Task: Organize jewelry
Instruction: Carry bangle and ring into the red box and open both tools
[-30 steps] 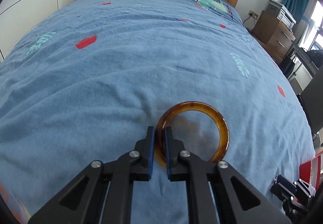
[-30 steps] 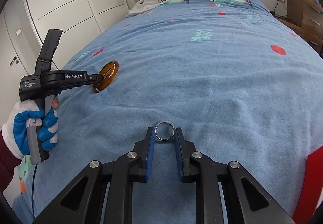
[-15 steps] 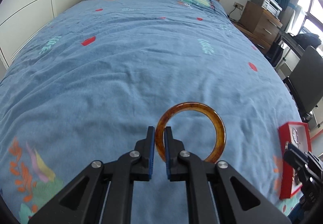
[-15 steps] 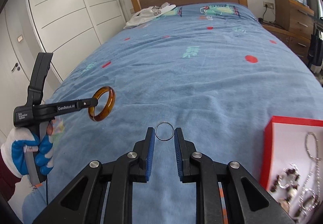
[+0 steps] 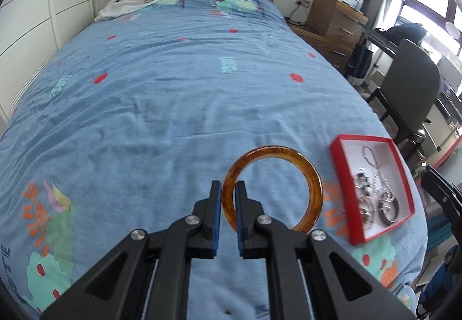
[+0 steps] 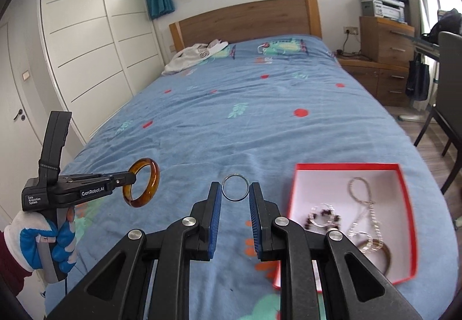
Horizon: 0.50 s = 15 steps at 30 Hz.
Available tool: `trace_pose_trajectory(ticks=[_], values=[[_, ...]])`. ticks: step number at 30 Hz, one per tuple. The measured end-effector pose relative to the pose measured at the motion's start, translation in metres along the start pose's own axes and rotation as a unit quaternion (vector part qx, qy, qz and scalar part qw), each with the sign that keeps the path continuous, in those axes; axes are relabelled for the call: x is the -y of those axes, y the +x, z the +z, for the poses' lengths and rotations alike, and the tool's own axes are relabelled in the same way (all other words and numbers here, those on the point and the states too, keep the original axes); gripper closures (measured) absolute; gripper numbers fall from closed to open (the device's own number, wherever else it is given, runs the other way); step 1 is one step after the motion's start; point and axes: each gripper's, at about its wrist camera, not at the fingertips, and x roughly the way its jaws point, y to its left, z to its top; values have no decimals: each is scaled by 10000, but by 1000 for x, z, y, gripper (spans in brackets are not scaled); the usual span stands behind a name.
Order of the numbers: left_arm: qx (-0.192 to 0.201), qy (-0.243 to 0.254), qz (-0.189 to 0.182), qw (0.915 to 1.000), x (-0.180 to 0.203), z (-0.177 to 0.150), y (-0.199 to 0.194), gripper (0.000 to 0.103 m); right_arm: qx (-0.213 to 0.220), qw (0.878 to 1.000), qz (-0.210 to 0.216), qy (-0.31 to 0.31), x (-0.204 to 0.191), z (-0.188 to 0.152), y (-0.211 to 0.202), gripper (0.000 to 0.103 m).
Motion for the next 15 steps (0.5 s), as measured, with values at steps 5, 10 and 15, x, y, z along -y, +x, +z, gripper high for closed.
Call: trace_pose_trajectory(ticks=[5,10,15], values=[[43,373,-296,9989,64,-1,-12,95,99,9994,-301,102,37,-6,-35,84],[-108,678,-551,9961,125,-4,3,95,-40,9982,-548,248,80,-14,-43,84],[-310,951,-615,9931,178,-1,37,95,-323,9968,-668,284,119,-16,-24,84]])
